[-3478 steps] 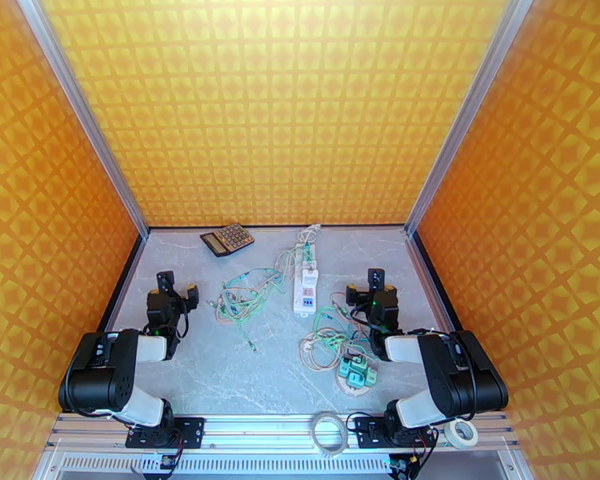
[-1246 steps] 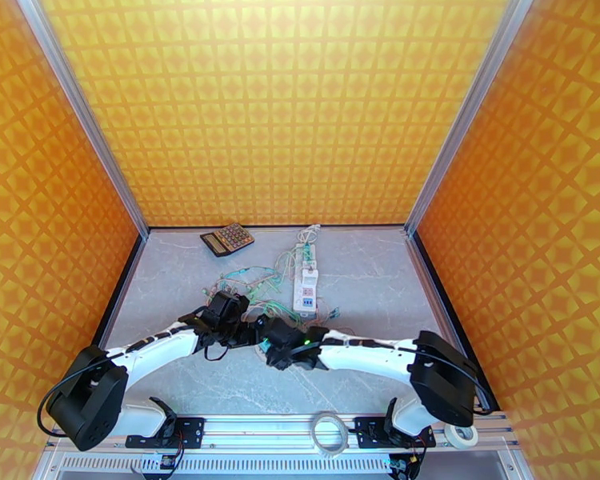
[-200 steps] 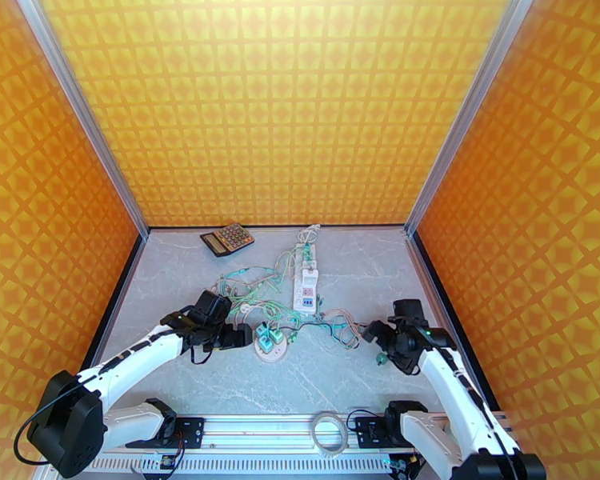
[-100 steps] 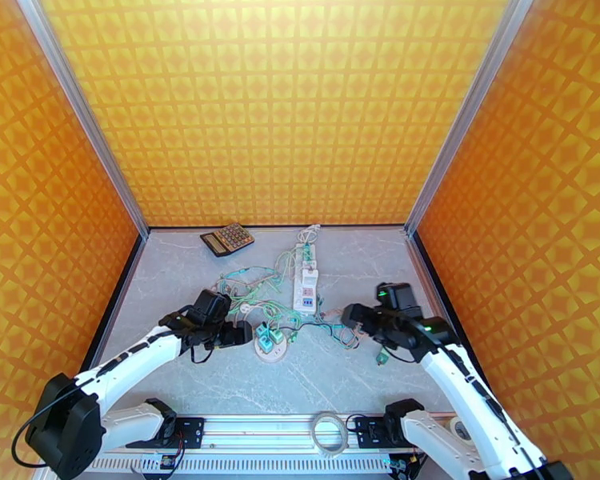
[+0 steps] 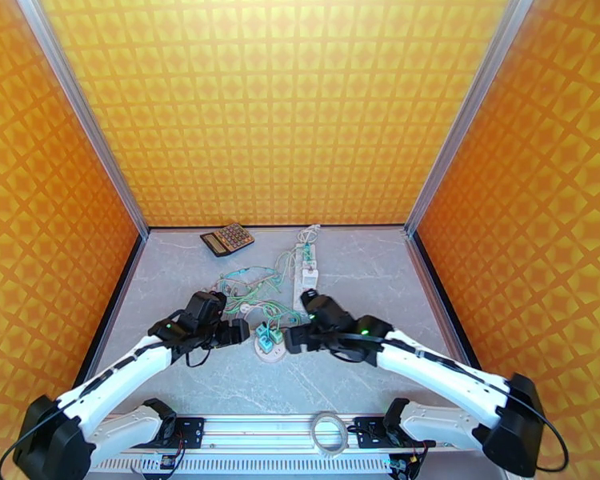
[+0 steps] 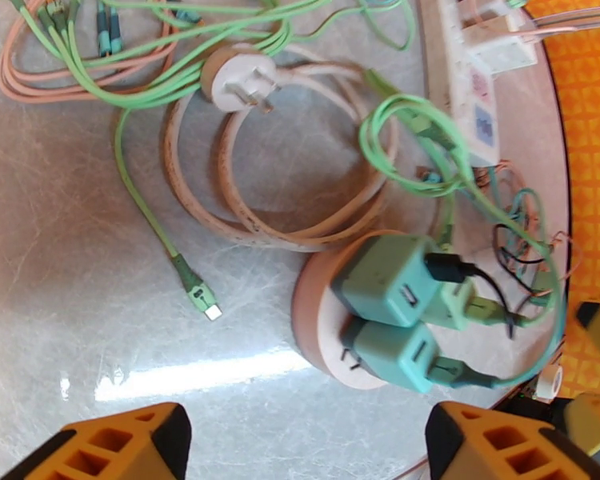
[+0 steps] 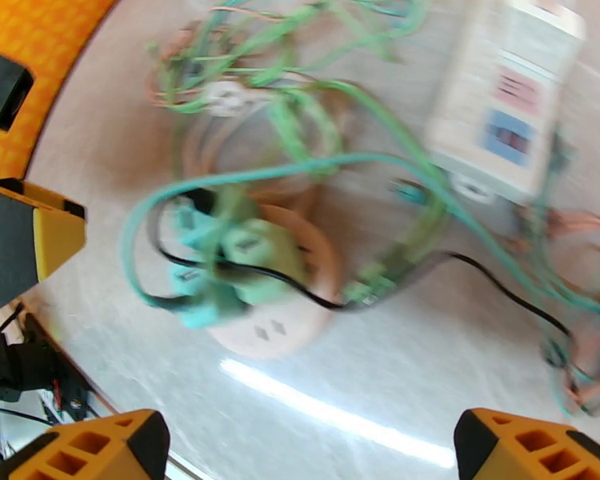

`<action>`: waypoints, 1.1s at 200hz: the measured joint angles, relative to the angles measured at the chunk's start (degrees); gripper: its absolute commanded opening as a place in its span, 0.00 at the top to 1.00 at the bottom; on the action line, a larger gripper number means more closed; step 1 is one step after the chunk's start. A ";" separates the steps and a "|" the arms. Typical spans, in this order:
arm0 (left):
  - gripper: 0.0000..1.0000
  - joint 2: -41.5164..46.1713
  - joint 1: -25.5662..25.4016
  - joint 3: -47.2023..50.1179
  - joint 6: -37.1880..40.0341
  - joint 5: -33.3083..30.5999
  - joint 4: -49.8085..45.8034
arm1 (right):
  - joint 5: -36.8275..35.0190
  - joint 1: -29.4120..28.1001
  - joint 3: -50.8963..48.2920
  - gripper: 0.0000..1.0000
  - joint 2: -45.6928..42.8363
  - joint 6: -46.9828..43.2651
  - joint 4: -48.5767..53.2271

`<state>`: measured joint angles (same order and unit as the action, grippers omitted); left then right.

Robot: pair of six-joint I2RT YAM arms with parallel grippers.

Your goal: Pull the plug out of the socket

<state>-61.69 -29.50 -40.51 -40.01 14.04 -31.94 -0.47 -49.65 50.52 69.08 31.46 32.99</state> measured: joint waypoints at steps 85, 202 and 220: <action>0.19 2.10 0.00 3.54 -4.92 1.51 1.42 | 3.08 -1.73 -0.35 0.54 10.16 -8.68 -9.73; 0.19 2.10 -0.33 5.99 -8.92 3.17 5.11 | 2.27 -1.73 -0.07 0.50 18.36 -14.40 -14.10; 0.19 2.08 -0.50 6.03 -9.07 3.50 5.75 | 2.16 -1.70 -0.07 0.49 18.36 -14.95 -15.08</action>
<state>-59.61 -30.00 -34.48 -49.08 17.54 -26.20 1.69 -51.35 50.46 87.44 16.51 17.91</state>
